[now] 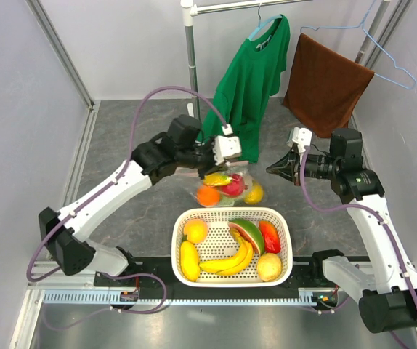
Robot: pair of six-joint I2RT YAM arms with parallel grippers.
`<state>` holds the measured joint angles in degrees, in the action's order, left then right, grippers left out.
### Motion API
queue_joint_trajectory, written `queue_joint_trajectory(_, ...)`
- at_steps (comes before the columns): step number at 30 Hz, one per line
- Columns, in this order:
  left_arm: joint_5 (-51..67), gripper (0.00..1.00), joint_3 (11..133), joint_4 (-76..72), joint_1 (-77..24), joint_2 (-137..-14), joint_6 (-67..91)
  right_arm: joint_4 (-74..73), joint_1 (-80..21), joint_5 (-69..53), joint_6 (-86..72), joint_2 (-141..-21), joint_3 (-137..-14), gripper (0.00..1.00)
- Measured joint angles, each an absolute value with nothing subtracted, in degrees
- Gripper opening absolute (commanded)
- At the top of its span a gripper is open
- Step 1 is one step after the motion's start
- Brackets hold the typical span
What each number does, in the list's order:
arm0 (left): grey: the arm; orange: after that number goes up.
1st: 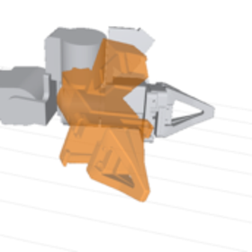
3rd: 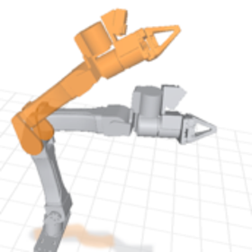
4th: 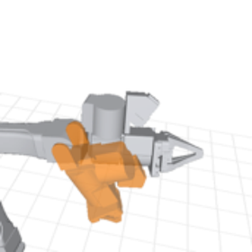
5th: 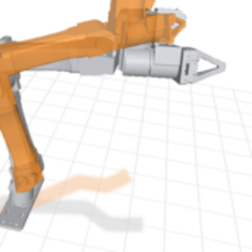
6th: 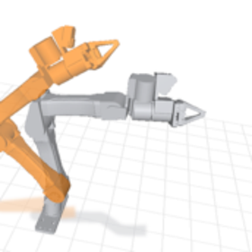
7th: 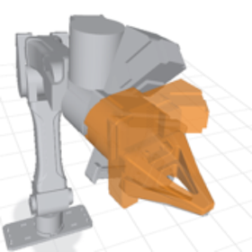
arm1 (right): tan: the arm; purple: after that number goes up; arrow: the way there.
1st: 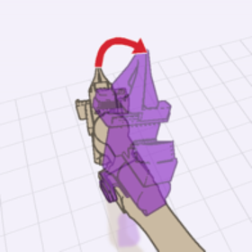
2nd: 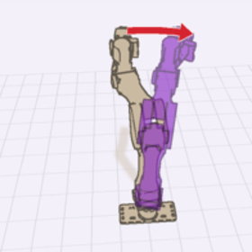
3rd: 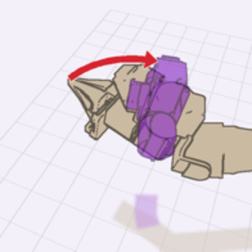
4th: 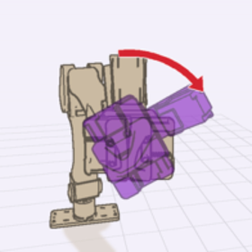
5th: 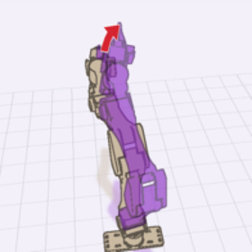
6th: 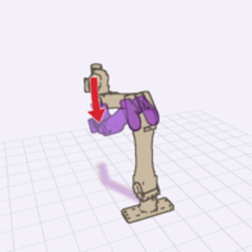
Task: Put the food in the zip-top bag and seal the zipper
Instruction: Zip the zipper food storage bag at the center of the board.
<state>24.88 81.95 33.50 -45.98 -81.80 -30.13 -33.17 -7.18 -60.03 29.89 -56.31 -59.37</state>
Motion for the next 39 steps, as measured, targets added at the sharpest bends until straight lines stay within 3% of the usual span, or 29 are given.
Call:
queue_joint_trajectory(7, 22.8, 0.02, 75.4, 38.2, -37.4, -74.1, -30.2, -31.3, -7.0, -58.6, 27.3, -56.4, -59.4, 0.01)
queue_joint_trajectory(8, 22.9, 0.02, 74.7, 38.7, -37.0, -73.1, -30.2, -30.7, -7.0, -58.6, 26.7, -56.4, -59.4, 0.25)
queue_joint_trajectory(11, 24.3, 0.02, 74.3, 39.4, -36.9, -71.7, -30.2, -30.1, -7.0, -59.5, 25.1, -57.0, -59.5, 0.64)
queue_joint_trajectory(17, 29.7, 0.02, 74.5, 37.1, -38.0, -72.4, -29.2, -28.9, -8.9, -61.0, 23.6, -58.4, -61.1, 0.80)
queue_joint_trajectory(20, 32.0, 0.02, 75.4, 34.1, -39.7, -73.6, -28.7, -28.6, -11.4, -60.8, 23.8, -58.4, -61.9, 0.83)
queue_joint_trajectory(25, 35.2, 0.02, 78.5, 29.9, -42.8, -77.7, -27.8, -28.5, -13.8, -59.9, 24.2, -58.4, -63.6, 0.80)
queue_joint_trajectory(32, 36.3, 0.02, 82.0, 28.1, -45.6, -81.9, -27.7, -27.9, -14.5, -59.1, 24.8, -58.6, -65.3, 0.58)
queue_joint_trajectory(36, 36.3, 0.02, 83.5, 28.1, -46.0, -82.9, -27.7, -28.0, -16.6, -57.7, 26.0, -59.0, -65.3, 0.55)
queue_joint_trajectory(37, 36.3, 0.02, 83.5, 28.1, -46.1, -83.0, -27.7, -28.0, -17.4, -57.1, 26.4, -59.1, -65.3, 0.52)
queue_joint_trajectory(39, 36.3, 0.02, 83.7, 28.1, -46.2, -83.0, -27.7, -28.0, -18.7, -56.0, 27.2, -59.4, -65.3, 0.31)
